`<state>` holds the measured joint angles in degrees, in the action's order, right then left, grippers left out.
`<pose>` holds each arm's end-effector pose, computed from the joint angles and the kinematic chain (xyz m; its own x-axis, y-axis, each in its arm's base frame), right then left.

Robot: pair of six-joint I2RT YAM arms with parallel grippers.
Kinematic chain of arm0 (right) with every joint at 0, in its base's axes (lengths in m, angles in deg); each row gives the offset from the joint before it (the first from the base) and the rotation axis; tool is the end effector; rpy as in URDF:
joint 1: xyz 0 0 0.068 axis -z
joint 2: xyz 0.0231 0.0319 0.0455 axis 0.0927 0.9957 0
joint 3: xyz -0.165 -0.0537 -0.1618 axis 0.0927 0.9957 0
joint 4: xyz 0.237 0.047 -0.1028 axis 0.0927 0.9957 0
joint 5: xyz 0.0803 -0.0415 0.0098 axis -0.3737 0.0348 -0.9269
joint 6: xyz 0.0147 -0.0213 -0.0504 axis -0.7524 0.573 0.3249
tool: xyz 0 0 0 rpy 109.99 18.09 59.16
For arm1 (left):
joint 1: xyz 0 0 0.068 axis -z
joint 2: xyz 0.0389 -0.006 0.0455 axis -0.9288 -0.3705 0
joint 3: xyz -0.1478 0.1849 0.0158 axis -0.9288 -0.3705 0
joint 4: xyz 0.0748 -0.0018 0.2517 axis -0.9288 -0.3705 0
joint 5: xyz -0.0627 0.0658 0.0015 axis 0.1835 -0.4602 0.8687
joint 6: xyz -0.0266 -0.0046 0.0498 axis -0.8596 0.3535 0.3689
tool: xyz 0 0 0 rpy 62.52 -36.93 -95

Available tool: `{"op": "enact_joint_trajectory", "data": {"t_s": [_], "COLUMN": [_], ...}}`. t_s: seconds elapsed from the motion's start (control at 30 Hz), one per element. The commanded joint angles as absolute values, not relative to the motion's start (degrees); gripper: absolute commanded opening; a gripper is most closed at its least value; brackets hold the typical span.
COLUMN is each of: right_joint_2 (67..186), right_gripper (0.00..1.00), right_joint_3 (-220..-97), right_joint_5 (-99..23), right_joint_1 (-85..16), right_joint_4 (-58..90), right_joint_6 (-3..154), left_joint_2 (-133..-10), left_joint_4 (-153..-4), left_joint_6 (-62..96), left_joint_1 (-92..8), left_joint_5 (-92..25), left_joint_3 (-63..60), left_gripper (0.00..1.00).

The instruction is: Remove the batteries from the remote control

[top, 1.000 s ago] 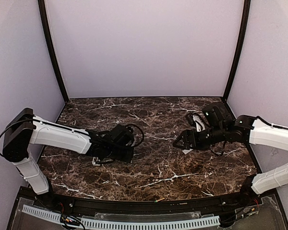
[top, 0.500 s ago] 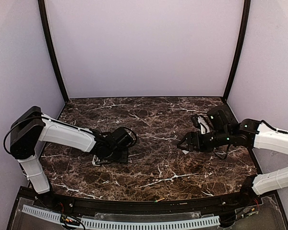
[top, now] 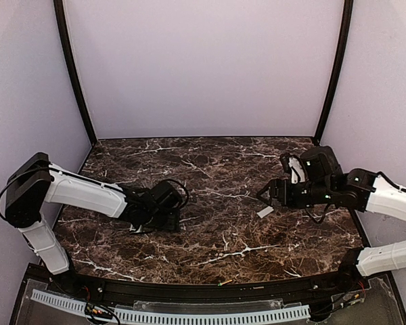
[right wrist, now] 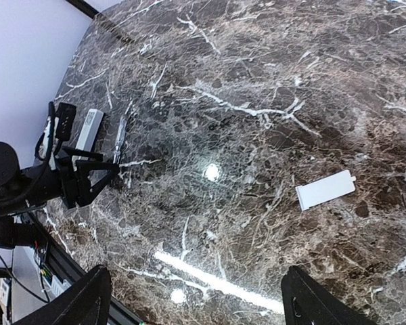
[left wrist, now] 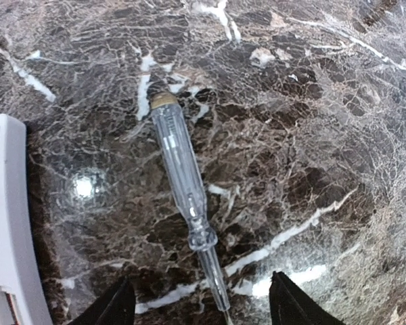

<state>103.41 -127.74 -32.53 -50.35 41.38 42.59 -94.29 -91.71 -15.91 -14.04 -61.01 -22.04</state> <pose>0.1692 0.1719 0.2362 -0.8096 0.0925 -0.5796 -0.2773 0.8100 0.5167 0.2005 -0.2557 0.1060 -0.8188 -0.0026 -0.5741 0.1227 0.9761 -0.1794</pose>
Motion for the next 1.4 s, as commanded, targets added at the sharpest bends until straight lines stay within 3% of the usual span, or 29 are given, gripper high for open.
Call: {"op": "enact_joint_trajectory", "data": {"t_s": [0.0, 0.07, 0.37, 0.53, 0.7, 0.93, 1.07, 1.37], "right_joint_2": [101.6, 101.2, 101.9, 105.1, 107.3, 112.6, 113.6, 117.2], "right_gripper": [0.92, 0.99, 0.99, 0.99, 0.99, 0.99, 0.98, 0.99], "right_joint_3": [-127.1, -127.4, -128.3, -126.1, -120.0, -114.9, -110.2, -95.7], "right_joint_5": [-21.8, -18.0, 3.4, 13.6, 10.3, 8.6, -0.4, -13.3], "right_joint_1": [-50.1, -50.1, -49.0, -44.5, -38.0, -30.2, -24.9, -16.3], "right_joint_4": [41.7, 41.9, 36.9, 30.2, 16.3, 5.2, -3.1, -37.0], "right_joint_6": [43.0, 44.3, 54.3, 60.8, 72.9, 79.7, 81.9, 87.6], "left_joint_2": [-86.4, -82.9, -66.4, -60.2, -61.3, -69.6, -72.3, -78.2], "left_joint_4": [-94.1, -94.1, -92.6, -75.5, -45.9, -38.7, -31.9, -16.5], "left_joint_6": [-12.4, -8.3, 10.1, 20.5, 36.7, 45.1, 44.6, 44.1], "left_joint_1": [-14.4, -14.4, -24.2, -26.1, -29.5, -35.8, -40.7, -51.5], "left_joint_5": [-66.3, -68.5, -73.7, -87.7, -96.5, -98.0, -91.0, -77.2], "left_joint_3": [-23.9, -24.7, -30.2, -39.4, -52.3, -53.6, -56.3, -59.2], "left_gripper": [0.70, 0.74, 0.79, 0.78, 0.75, 0.80, 0.79, 0.81]}}
